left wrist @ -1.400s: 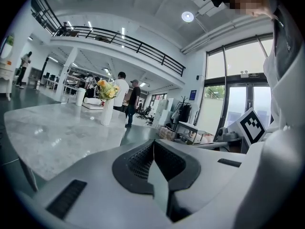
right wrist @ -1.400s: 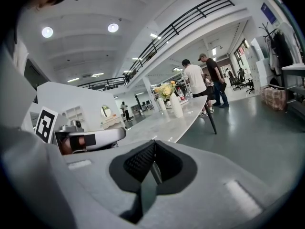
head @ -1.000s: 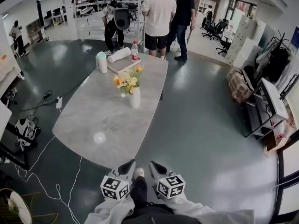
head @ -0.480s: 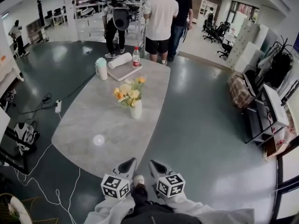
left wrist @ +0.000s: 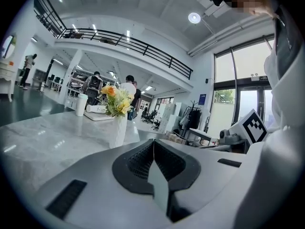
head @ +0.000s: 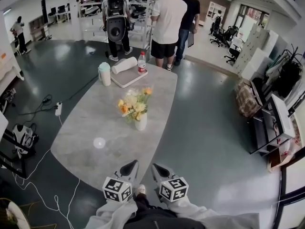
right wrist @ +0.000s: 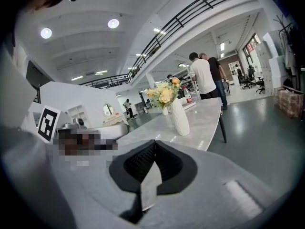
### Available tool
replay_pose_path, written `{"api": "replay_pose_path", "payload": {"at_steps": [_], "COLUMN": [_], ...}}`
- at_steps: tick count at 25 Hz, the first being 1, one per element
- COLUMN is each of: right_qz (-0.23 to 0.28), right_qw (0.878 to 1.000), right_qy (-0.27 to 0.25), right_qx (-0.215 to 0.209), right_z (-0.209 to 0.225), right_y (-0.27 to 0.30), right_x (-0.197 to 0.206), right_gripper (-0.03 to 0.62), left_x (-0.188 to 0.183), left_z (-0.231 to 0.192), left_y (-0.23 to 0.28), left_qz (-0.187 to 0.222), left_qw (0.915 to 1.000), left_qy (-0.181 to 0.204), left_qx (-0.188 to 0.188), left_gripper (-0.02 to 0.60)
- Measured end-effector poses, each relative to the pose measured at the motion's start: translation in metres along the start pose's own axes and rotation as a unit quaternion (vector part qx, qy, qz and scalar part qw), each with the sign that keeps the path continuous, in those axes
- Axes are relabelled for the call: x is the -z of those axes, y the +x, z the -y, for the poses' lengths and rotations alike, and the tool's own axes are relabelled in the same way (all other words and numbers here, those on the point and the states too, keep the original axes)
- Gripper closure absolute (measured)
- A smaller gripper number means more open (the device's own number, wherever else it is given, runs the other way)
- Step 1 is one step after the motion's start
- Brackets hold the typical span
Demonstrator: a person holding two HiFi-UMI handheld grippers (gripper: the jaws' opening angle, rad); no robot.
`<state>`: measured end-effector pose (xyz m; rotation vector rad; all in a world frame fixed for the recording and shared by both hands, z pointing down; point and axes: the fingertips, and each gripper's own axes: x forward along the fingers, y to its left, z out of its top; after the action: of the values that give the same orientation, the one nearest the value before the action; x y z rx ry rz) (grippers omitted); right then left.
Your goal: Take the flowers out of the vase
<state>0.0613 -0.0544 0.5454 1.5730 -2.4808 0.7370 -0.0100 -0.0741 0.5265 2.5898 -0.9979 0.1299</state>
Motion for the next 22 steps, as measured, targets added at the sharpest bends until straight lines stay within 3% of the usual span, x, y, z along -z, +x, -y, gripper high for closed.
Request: {"api": "replay_pose_path", "payload": {"at_steps": [13, 22], "right_qz": [-0.013, 0.017], "right_qw": [0.999, 0.998], "right_qy": [-0.034, -0.049], "right_qx": [-0.013, -0.022], "right_z": [0.032, 0.056], "right_y": [0.064, 0.093], "right_x": [-0.034, -0.069], "right_gripper": [0.594, 0.594], "left_x": [-0.017, -0.019], "left_z": [-0.051, -0.067], "left_y": [0.047, 0.071], "left_qz": [0.015, 0.027], "left_qw": [0.9996, 0.9992], "left_qy": [-0.009, -0.013], "left_qx": [-0.022, -0.026], "left_gripper": [0.578, 0.578]}}
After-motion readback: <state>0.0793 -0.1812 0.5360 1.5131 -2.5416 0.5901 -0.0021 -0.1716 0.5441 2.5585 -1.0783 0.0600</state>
